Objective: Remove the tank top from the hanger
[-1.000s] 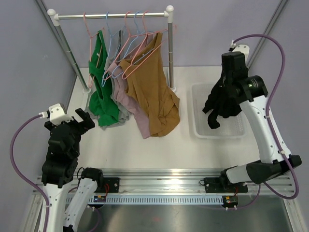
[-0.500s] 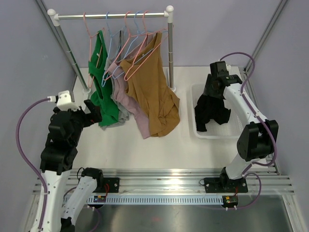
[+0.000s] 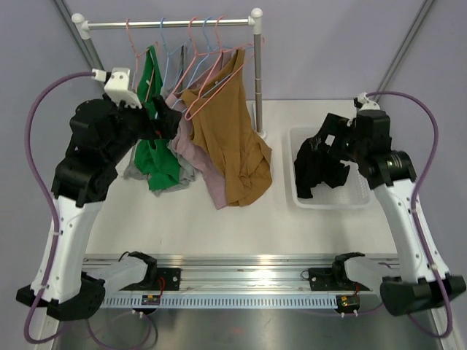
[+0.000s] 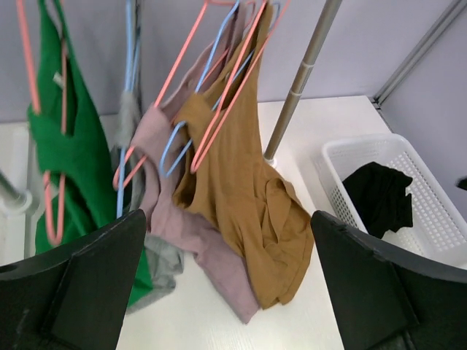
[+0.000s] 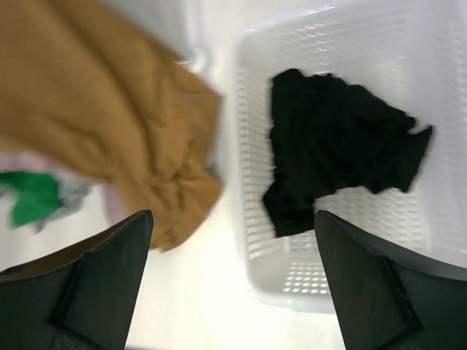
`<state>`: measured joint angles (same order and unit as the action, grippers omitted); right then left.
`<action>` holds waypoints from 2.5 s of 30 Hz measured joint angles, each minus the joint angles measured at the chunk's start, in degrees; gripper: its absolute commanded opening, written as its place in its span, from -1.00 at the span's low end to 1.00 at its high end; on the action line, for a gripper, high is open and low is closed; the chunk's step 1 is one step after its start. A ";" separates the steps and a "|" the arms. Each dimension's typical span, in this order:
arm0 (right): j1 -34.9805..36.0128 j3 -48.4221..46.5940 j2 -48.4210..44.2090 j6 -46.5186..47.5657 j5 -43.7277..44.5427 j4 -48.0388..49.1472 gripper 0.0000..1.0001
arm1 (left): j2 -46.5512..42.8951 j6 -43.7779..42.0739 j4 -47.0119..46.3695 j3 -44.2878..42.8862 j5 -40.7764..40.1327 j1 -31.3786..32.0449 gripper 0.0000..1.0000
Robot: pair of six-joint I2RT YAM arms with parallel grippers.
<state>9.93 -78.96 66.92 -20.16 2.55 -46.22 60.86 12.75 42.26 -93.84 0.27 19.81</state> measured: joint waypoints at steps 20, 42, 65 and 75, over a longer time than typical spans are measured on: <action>0.02 11.54 -21.86 -0.48 -28.85 -0.72 0.79 | 37.99 -10.12 0.74 -32.76 1.44 1.25 0.08; 0.02 10.60 -25.24 -0.72 -32.85 -3.02 0.77 | 44.70 -13.46 2.27 -36.22 0.44 0.22 0.07; 0.02 10.60 -24.20 -0.87 -33.75 -2.97 0.75 | 45.09 -14.86 2.25 -37.42 0.04 -0.61 -0.07; 0.02 10.51 -24.59 -0.90 -33.79 -2.95 0.74 | 48.30 -14.19 2.34 -38.36 1.79 -2.08 -0.71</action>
<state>9.96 -68.45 42.33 -21.06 -31.24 -49.17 109.16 -1.43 44.60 -132.20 2.07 17.74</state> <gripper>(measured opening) 0.873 0.181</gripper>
